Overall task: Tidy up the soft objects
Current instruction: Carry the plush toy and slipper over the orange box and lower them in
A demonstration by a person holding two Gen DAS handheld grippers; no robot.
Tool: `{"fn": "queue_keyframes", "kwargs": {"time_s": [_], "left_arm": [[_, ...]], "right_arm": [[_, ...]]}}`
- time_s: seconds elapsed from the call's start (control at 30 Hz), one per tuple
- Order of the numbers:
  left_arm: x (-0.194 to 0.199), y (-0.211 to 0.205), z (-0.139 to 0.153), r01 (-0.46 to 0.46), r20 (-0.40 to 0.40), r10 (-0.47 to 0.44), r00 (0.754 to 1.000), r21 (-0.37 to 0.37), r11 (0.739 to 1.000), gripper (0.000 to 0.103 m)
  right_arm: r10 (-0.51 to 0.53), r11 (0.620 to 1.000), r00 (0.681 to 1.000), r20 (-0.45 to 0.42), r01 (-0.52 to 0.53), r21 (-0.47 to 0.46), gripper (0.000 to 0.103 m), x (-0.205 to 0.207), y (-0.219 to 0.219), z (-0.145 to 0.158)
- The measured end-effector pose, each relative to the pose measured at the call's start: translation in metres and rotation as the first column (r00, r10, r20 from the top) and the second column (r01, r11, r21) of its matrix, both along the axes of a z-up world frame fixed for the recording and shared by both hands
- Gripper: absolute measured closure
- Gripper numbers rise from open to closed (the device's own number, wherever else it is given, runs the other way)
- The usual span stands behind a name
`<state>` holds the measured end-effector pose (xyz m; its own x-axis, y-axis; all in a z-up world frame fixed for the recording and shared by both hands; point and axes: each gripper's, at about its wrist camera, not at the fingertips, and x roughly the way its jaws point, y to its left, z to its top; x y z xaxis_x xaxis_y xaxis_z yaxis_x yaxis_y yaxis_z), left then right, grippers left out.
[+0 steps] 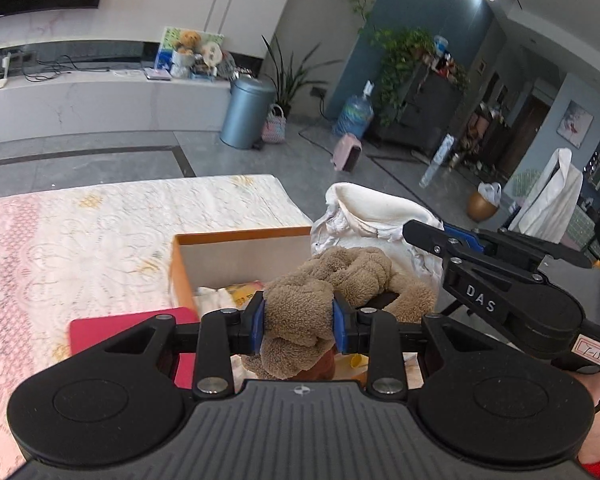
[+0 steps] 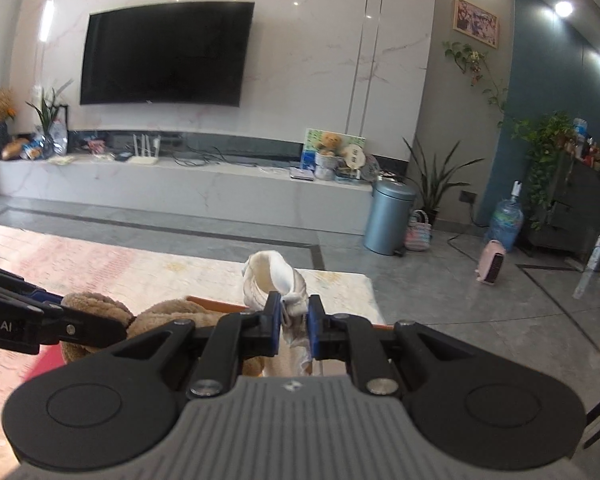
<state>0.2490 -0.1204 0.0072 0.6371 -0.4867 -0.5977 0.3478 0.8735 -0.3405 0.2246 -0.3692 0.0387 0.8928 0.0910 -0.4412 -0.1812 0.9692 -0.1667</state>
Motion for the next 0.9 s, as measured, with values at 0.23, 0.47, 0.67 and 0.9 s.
{"fn": "queue_keyframes", "kwargs": {"time_s": [0.23, 0.47, 0.67, 0.9], "left_arm": [[0.023, -0.023, -0.02, 0.036, -0.041, -0.035, 0.999, 0.02, 0.999, 0.066], [0.04, -0.035, -0.049, 0.055, -0.122, -0.052, 0.991, 0.021, 0.998, 0.066], [0.052, -0.047, -0.062, 0.06, -0.159, -0.054, 0.986, 0.038, 0.997, 0.066], [0.063, -0.052, -0.079, 0.062, -0.202, -0.053, 0.978, 0.035, 0.997, 0.066]], "right_arm": [[-0.052, 0.998, 0.998, -0.023, 0.052, -0.031, 0.092, 0.027, -0.015, -0.018], [-0.066, 0.998, 0.99, -0.122, 0.065, -0.019, 0.092, 0.038, -0.026, -0.046], [-0.068, 0.997, 0.973, -0.22, 0.072, 0.009, 0.092, 0.046, -0.033, -0.072], [-0.084, 0.996, 0.956, -0.281, 0.086, -0.003, 0.092, 0.054, -0.036, -0.092]]}}
